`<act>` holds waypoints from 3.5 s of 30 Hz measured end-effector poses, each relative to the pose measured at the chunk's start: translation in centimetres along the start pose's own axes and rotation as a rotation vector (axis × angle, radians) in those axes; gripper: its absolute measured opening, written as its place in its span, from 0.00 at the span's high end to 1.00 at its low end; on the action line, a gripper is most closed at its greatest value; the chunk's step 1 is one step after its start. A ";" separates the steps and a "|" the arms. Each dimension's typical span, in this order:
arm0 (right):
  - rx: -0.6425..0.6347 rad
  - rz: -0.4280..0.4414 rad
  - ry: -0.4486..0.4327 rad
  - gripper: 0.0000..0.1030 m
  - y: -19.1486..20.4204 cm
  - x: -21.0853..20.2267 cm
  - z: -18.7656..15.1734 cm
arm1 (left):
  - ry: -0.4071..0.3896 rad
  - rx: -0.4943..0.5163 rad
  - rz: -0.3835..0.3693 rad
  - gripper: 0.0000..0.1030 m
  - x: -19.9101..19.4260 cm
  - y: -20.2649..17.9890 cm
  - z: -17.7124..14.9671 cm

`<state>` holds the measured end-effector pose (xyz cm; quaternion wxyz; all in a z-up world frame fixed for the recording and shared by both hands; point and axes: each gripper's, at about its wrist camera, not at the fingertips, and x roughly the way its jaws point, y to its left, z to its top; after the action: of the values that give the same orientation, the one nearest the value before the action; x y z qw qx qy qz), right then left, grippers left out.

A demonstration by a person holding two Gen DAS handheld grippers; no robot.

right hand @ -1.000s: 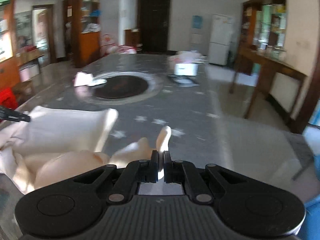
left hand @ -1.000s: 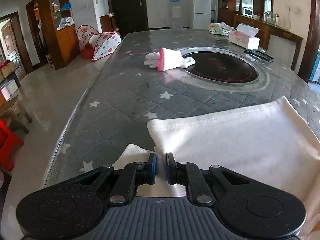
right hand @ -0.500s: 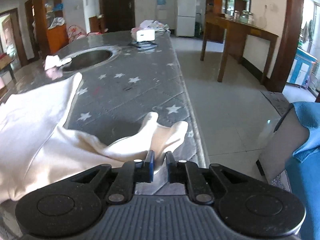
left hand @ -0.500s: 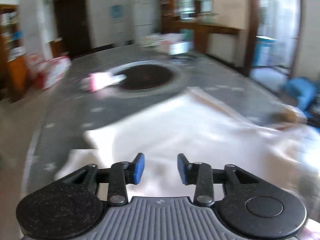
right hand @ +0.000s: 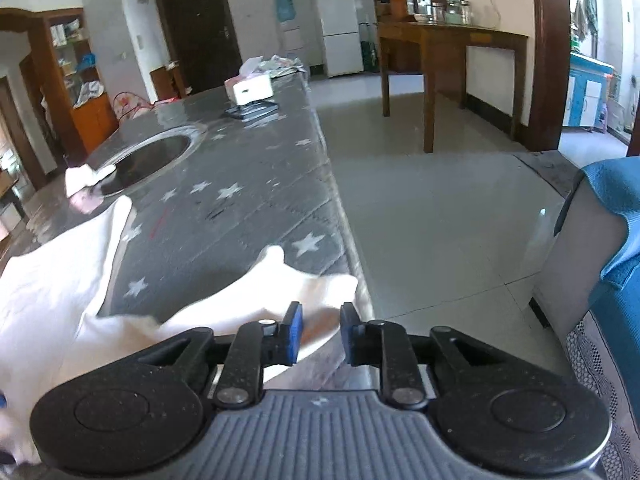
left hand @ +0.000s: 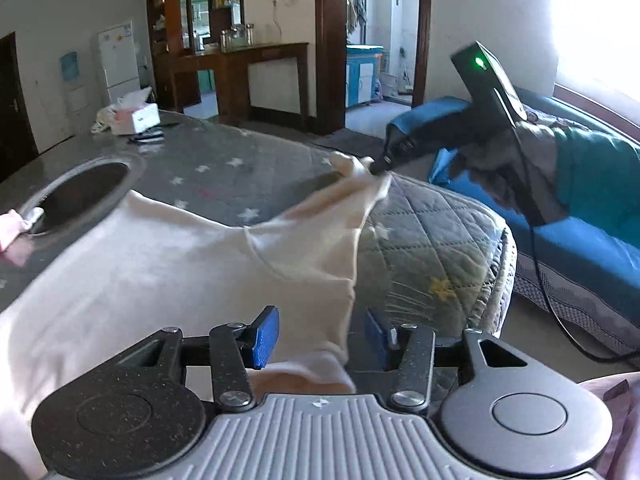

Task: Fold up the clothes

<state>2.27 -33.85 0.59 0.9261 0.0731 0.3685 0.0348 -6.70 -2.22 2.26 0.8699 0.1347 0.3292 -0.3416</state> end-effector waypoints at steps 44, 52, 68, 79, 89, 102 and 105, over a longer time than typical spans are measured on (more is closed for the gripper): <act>-0.267 0.068 0.032 0.56 7.0 1.0 -1.3 | -0.073 -0.483 0.514 0.65 -8.2 16.0 -4.2; -0.266 0.062 0.031 0.47 7.3 1.2 -1.3 | -0.022 -0.639 0.729 0.51 -7.9 23.1 -7.2; -0.257 0.054 0.025 0.38 7.6 1.5 -1.4 | -0.070 -0.748 0.812 0.91 -11.0 23.3 -10.2; -0.254 0.047 0.015 0.35 7.6 1.5 -1.5 | -0.062 -0.811 1.004 0.91 -19.3 19.4 -15.4; -0.265 0.053 0.027 0.29 8.1 1.0 -1.9 | 0.081 -0.882 1.056 0.87 -16.9 22.7 -18.6; -0.288 0.062 0.027 0.27 8.6 1.0 -1.9 | -0.047 -0.788 0.812 0.74 -16.5 20.0 -12.2; -0.281 0.062 0.024 0.26 8.5 1.0 -2.0 | -0.067 -0.742 0.640 0.74 -13.9 19.0 -9.8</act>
<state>1.50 -25.17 -0.18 0.9211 -0.0465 0.3688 0.1155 -6.08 23.22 4.32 0.9307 -0.1010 0.3425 0.0790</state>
